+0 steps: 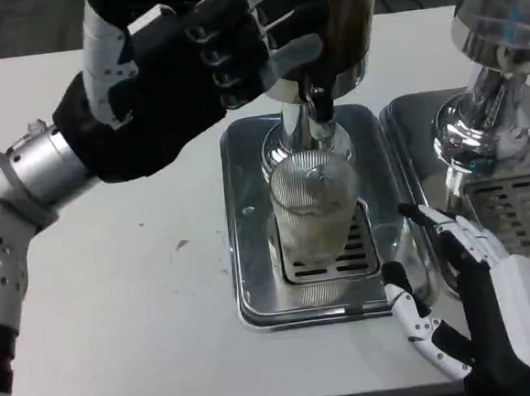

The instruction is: Grasp the cup under the faucet to collect the drink, then remove the cup.

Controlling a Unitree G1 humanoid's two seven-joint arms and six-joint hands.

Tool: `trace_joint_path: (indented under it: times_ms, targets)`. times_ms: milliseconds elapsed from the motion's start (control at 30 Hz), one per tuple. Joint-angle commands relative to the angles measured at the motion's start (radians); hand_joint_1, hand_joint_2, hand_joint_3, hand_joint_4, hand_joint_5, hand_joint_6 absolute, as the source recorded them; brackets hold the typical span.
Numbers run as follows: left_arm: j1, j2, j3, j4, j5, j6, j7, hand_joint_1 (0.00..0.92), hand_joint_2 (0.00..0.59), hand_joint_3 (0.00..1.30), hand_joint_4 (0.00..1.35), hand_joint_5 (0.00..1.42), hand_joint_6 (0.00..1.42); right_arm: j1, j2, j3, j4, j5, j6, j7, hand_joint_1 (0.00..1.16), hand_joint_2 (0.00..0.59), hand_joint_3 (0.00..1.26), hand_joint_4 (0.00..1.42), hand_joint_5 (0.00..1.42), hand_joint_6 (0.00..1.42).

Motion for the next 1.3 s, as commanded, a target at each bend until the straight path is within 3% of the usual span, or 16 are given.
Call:
trace_joint_path:
  times_ms: [33, 200, 533, 1300]
  targets:
    - [-0.048, -0.035, 0.013, 0.051, 0.082, -0.044, -0.003, 0.000, 0.025, 0.00, 0.00, 0.00, 0.00, 0.004, 0.009, 0.006, 0.011, 0.002, -0.020, -0.025, 0.38, 0.429, 0.27, 0.25, 0.16, 0.10]
    - [-0.066, -0.089, 0.012, 0.114, 0.170, -0.116, 0.022, 0.000, 0.025, 0.00, 0.00, 0.00, 0.00, 0.005, 0.012, 0.007, 0.016, 0.003, -0.019, -0.033, 0.38, 0.429, 0.27, 0.25, 0.16, 0.10]
    - [-0.096, -0.146, 0.005, 0.233, 0.283, -0.209, 0.029, 0.000, 0.023, 0.00, 0.00, 0.00, 0.00, 0.012, 0.014, 0.008, 0.015, 0.004, -0.020, -0.037, 0.37, 0.435, 0.28, 0.25, 0.16, 0.10]
    - [-0.131, -0.166, -0.035, 0.415, 0.464, -0.500, 0.054, 0.000, 0.022, 0.00, 0.00, 0.00, 0.00, 0.028, 0.017, 0.003, 0.008, 0.007, -0.022, -0.044, 0.36, 0.437, 0.30, 0.25, 0.16, 0.10]
